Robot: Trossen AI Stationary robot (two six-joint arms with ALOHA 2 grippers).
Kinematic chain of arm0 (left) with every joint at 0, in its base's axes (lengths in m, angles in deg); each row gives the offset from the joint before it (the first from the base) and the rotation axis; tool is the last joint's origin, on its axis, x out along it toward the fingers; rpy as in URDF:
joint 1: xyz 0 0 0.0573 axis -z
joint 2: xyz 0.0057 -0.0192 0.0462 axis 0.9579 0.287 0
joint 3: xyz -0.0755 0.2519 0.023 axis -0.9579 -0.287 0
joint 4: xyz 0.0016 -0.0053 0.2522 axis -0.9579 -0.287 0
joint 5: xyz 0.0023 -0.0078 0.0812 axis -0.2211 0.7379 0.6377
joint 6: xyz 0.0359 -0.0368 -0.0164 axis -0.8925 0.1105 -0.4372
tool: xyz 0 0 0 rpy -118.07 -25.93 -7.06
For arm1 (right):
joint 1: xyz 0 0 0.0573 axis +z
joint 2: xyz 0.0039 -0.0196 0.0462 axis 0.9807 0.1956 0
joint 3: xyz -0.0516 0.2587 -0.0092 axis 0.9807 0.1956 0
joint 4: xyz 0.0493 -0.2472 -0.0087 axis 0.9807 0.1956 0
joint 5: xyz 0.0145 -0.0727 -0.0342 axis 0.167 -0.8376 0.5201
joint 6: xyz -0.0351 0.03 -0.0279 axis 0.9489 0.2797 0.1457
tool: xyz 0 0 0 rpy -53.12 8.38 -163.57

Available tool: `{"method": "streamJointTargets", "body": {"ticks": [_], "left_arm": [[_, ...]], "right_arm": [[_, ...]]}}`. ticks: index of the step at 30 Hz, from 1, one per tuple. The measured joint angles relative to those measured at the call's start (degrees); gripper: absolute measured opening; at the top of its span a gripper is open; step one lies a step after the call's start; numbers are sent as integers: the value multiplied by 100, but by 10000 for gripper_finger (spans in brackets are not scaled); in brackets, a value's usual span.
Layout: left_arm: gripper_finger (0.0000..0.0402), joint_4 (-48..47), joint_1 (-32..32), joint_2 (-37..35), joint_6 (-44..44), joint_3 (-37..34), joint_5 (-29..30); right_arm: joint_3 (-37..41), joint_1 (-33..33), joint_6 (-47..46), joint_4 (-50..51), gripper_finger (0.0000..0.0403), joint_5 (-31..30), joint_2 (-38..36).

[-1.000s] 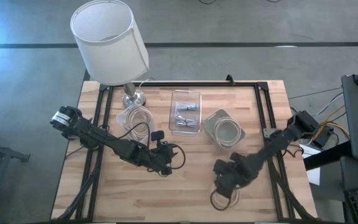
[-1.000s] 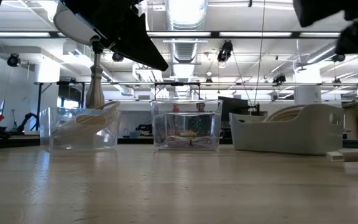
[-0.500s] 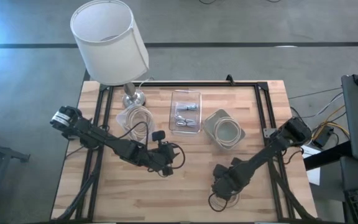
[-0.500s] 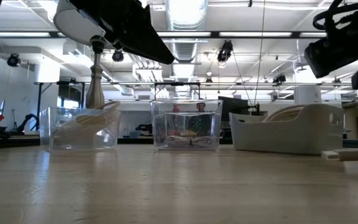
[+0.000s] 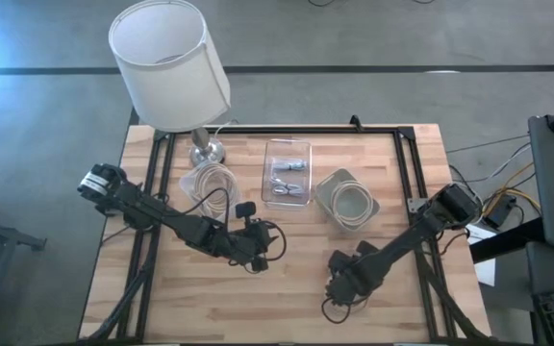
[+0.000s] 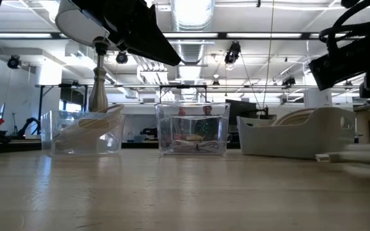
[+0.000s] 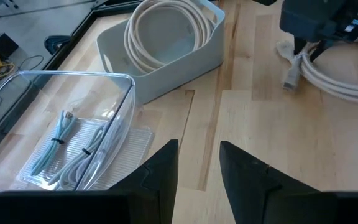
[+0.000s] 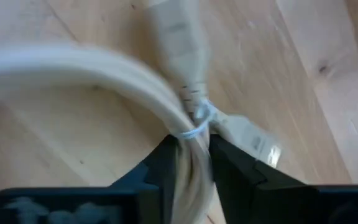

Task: Pick & Place USB Port
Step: Put the brown HDMI cable into the brown bin

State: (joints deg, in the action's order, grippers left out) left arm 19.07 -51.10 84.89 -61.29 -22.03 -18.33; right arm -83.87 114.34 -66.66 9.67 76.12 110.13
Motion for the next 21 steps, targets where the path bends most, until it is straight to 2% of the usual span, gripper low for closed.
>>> {"method": "streamJointTargets", "body": {"ticks": [6, 11, 17, 21], "left_arm": [[122, -2, -2, 0, -2, -2, 0], [122, -2, -2, 0, -4, -2, 0], [122, 0, -2, 0, -3, -2, 0], [122, 0, -2, 0, -4, -2, 0]], "right_arm": [[-91, -10, 21, -46, 33, 362, -39], [-428, 5, 43, -28, 22, 410, -252], [-1021, -2, 243, 549, 21, -575, -473], [-1558, -106, 341, 1652, 20, -1372, -516]]}}
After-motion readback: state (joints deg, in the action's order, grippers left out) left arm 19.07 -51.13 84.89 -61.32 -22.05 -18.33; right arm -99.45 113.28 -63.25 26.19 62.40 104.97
